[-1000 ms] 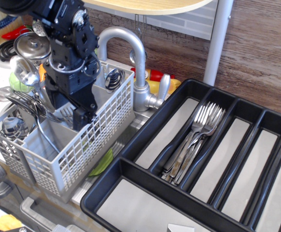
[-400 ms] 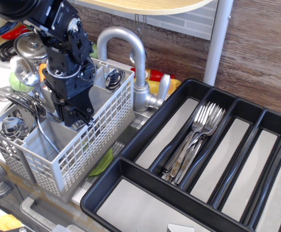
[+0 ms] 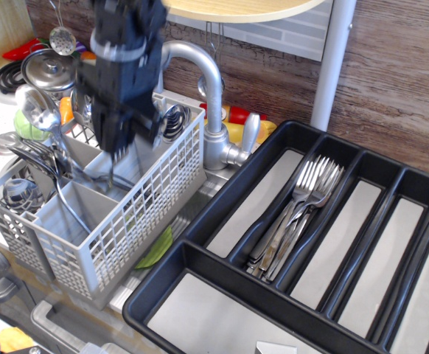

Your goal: Put fork from basket to tray

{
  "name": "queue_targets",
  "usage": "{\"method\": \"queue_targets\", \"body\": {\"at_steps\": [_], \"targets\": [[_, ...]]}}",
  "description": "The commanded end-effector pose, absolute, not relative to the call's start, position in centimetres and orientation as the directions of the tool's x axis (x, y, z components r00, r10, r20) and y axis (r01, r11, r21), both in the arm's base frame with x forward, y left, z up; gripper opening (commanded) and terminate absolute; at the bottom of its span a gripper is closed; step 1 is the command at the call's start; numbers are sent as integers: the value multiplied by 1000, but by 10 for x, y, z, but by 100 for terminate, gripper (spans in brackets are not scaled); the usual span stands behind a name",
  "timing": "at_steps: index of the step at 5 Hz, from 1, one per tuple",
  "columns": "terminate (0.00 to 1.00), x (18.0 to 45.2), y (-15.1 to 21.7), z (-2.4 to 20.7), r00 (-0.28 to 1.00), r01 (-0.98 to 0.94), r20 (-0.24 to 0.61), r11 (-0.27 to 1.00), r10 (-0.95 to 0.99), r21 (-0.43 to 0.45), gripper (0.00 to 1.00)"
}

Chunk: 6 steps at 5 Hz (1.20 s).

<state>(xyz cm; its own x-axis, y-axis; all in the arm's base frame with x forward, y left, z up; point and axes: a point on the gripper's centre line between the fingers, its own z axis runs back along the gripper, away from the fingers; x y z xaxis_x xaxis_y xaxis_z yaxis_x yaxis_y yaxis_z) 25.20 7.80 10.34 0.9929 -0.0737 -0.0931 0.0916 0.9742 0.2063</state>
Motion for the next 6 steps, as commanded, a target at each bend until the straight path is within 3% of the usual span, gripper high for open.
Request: {"method": "queue_targets", "body": {"at_steps": [1, 2, 3, 4, 5, 6], "targets": [[0, 269, 55, 181, 974, -130, -164, 977, 158, 172, 0], [0, 274, 21, 190, 896, -369, -251, 929, 365, 31, 0], [0, 275, -23, 180, 784, -588, -276, 808, 556, -39, 0], [0, 277, -44, 161, 630, -767, -299, 634, 716, -98, 0], [0, 282, -49, 133, 456, -888, -277, 452, 846, -81, 0], [0, 286, -43, 110, 446, -895, -247, 429, 860, -123, 0]]}}
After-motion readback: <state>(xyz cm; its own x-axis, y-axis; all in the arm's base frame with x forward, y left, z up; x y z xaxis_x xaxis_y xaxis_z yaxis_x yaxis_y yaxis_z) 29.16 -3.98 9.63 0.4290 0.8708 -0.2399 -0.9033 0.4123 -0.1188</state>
